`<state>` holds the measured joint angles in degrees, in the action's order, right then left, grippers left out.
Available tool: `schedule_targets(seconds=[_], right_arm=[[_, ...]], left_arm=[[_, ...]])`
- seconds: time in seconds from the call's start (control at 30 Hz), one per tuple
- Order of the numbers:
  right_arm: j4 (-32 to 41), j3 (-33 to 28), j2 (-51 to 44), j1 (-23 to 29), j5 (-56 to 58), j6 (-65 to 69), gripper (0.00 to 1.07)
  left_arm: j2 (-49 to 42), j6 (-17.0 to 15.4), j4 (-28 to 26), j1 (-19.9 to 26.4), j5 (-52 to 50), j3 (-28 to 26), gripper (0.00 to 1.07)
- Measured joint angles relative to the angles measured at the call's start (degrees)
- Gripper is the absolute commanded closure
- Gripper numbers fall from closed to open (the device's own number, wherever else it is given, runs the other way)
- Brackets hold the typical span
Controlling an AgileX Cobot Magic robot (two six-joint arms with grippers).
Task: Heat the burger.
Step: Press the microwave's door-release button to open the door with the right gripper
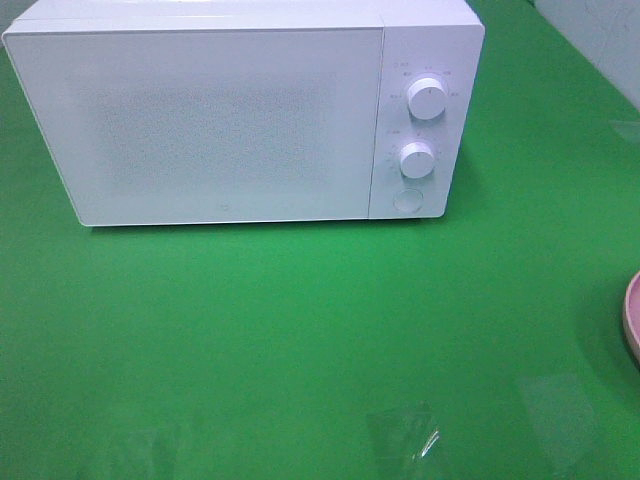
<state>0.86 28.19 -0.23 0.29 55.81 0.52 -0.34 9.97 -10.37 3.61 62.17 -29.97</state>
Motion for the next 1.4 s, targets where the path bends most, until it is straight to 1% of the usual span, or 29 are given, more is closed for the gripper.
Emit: schedule_targets(seconds=[0.67, 0.87, 0.93, 0.97, 1.07, 1.23, 1.3, 1.4], right_arm=[[-0.1, 0.0, 0.0, 0.0, 0.0, 0.0, 0.31], [-0.1, 2.1, 0.7, 0.0, -0.6, 0.0, 0.31], [-0.1, 3.3, 4.6, 0.0, -3.0, 0.0, 0.31], [-0.1, 3.3, 4.6, 0.0, -3.0, 0.0, 0.31], [-0.1, 3.4, 9.1, 0.0, -6.9, 0.0, 0.31], [-0.1, 3.4, 12.3, 0.0, -10.8, 0.0, 0.31], [-0.1, 3.4, 16.6, 0.0, -16.4, 0.0, 0.31], [-0.1, 3.4, 18.8, 0.0, -19.3, 0.0, 0.31]], left_arm=[[0.0, 0.0, 0.0, 0.0, 0.0, 0.0, 0.09], [0.0, 0.0, 0.0, 0.0, 0.0, 0.0, 0.09], [0.0, 0.0, 0.0, 0.0, 0.0, 0.0, 0.09], [0.0, 0.0, 0.0, 0.0, 0.0, 0.0, 0.09], [0.0, 0.0, 0.0, 0.0, 0.0, 0.0, 0.09], [0.0, 0.0, 0.0, 0.0, 0.0, 0.0, 0.09], [0.0, 0.0, 0.0, 0.0, 0.0, 0.0, 0.09], [0.0, 0.0, 0.0, 0.0, 0.0, 0.0, 0.09]])
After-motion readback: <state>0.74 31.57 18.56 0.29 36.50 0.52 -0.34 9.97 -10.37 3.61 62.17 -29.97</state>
